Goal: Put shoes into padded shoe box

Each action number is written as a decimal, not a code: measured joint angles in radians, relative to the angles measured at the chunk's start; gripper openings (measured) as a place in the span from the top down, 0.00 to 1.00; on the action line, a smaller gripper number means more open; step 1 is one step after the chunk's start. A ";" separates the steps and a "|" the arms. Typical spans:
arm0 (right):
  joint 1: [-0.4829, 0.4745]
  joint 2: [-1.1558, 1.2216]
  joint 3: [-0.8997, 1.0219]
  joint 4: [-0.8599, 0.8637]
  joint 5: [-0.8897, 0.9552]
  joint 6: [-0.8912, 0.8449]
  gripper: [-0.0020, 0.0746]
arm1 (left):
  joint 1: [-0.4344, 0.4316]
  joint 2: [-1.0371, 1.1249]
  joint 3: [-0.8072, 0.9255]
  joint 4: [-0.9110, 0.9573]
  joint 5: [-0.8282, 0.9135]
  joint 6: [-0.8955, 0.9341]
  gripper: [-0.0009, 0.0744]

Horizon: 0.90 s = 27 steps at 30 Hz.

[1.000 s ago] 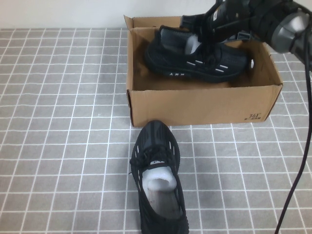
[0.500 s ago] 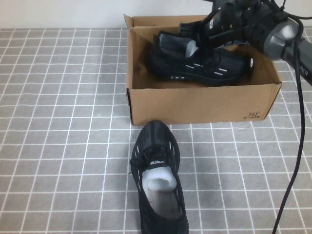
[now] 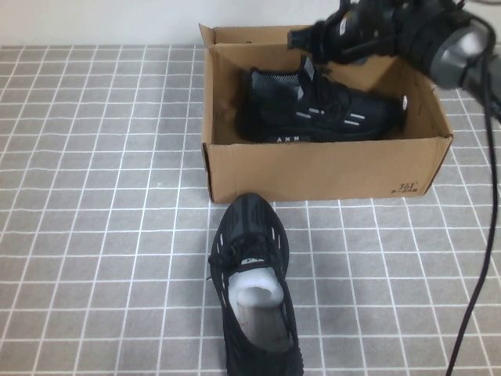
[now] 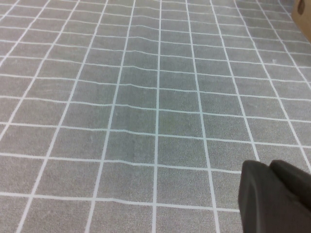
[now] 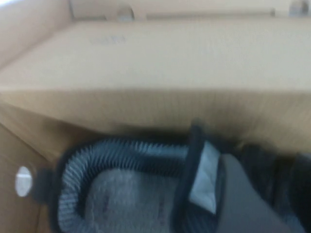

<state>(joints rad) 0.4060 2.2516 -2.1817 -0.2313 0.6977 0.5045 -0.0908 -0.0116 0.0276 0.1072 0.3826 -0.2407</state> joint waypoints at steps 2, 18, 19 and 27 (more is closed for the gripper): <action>0.000 -0.029 0.000 -0.003 -0.001 -0.037 0.66 | 0.000 0.000 0.000 0.000 0.000 0.000 0.99; 0.000 -0.390 -0.004 -0.031 0.274 -0.490 0.97 | 0.000 0.000 0.000 0.000 0.000 0.000 0.99; 0.000 -0.405 -0.004 -0.033 0.300 -0.505 0.97 | 0.000 0.000 0.000 0.000 0.000 0.000 0.99; 0.000 -0.609 0.175 0.012 0.303 -0.556 0.98 | 0.000 0.000 0.000 0.000 0.000 0.000 0.99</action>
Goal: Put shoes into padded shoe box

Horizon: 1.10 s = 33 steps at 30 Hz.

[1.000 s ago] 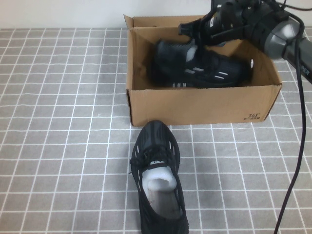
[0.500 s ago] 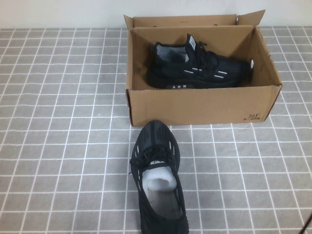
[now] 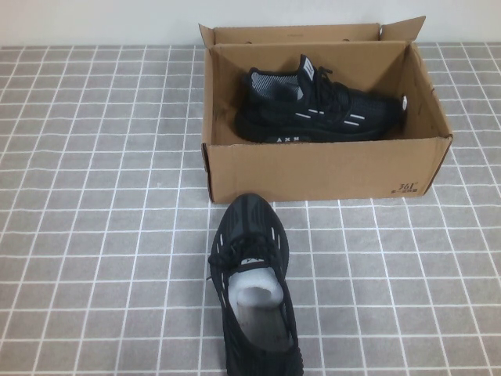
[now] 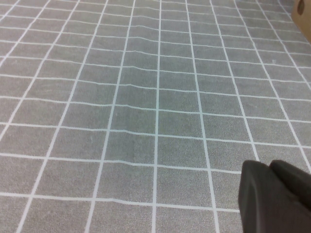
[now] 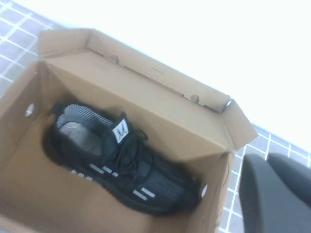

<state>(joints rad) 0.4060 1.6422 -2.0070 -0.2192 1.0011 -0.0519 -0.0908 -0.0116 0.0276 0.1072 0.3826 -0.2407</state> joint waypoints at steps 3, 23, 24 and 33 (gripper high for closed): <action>0.000 -0.127 0.182 0.018 -0.087 0.004 0.98 | 0.000 0.000 0.000 0.000 0.000 0.000 0.99; -0.004 -1.045 1.419 -0.039 -0.687 0.121 0.98 | 0.000 0.000 0.000 0.000 0.000 0.000 0.99; -0.004 -1.063 1.444 -0.045 -0.690 0.121 0.98 | 0.000 0.000 0.000 0.000 0.000 0.000 0.99; 0.000 -1.143 1.574 -0.019 -0.606 0.130 0.98 | 0.000 0.000 0.000 0.000 0.000 0.000 0.99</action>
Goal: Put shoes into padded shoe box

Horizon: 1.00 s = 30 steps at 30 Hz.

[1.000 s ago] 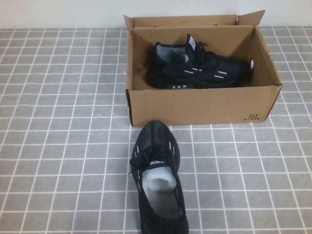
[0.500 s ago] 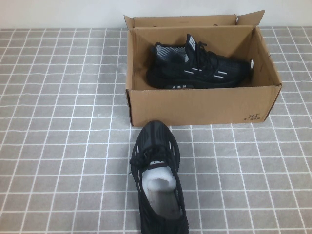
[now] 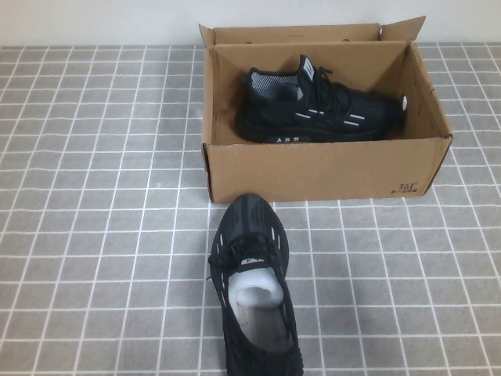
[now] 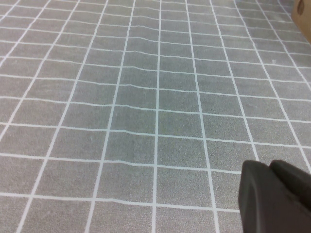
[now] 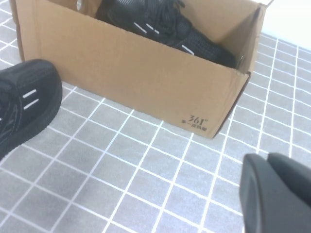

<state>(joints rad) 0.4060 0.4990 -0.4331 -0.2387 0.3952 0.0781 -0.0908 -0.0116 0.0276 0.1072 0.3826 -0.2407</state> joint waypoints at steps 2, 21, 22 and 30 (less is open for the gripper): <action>0.000 -0.004 0.000 0.000 0.000 0.000 0.98 | 0.000 0.000 0.000 0.000 0.000 0.000 0.99; -0.014 -0.009 0.000 -0.002 0.000 0.002 0.98 | 0.000 0.000 0.000 0.000 0.000 0.000 0.99; -0.033 -0.016 0.000 -0.002 0.000 0.002 0.98 | 0.000 0.000 0.000 0.000 0.000 0.000 0.99; -0.332 -0.172 0.138 0.011 -0.113 0.045 0.98 | 0.000 0.000 0.000 0.000 0.000 0.000 0.99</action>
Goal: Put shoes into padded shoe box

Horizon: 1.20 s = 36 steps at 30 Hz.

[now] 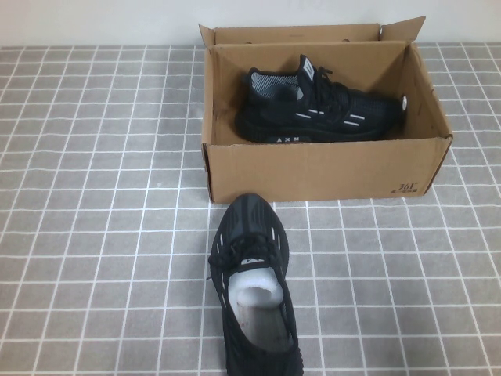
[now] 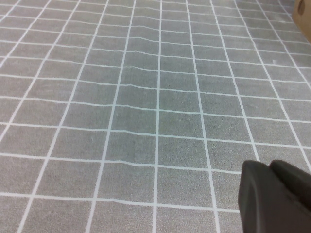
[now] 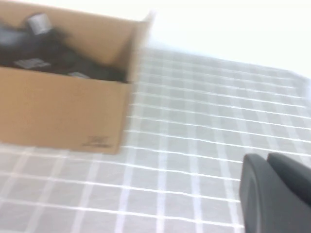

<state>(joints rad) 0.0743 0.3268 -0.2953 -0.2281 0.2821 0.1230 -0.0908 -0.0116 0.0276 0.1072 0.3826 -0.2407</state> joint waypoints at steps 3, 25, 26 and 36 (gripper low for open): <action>-0.095 -0.101 0.093 0.002 -0.034 0.004 0.98 | 0.000 0.000 0.000 0.000 0.000 0.000 0.99; -0.210 -0.364 0.324 -0.002 0.050 0.099 0.98 | 0.000 0.000 0.000 0.000 0.000 0.000 0.99; -0.210 -0.364 0.324 -0.004 0.050 0.099 0.98 | 0.000 0.000 0.000 0.000 0.000 0.000 0.99; -0.210 -0.364 0.324 -0.004 0.048 0.099 0.98 | 0.000 0.000 0.000 0.000 0.000 0.000 0.99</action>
<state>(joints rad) -0.1358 -0.0369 0.0289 -0.2321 0.3301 0.2224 -0.0908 -0.0116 0.0276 0.1072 0.3826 -0.2407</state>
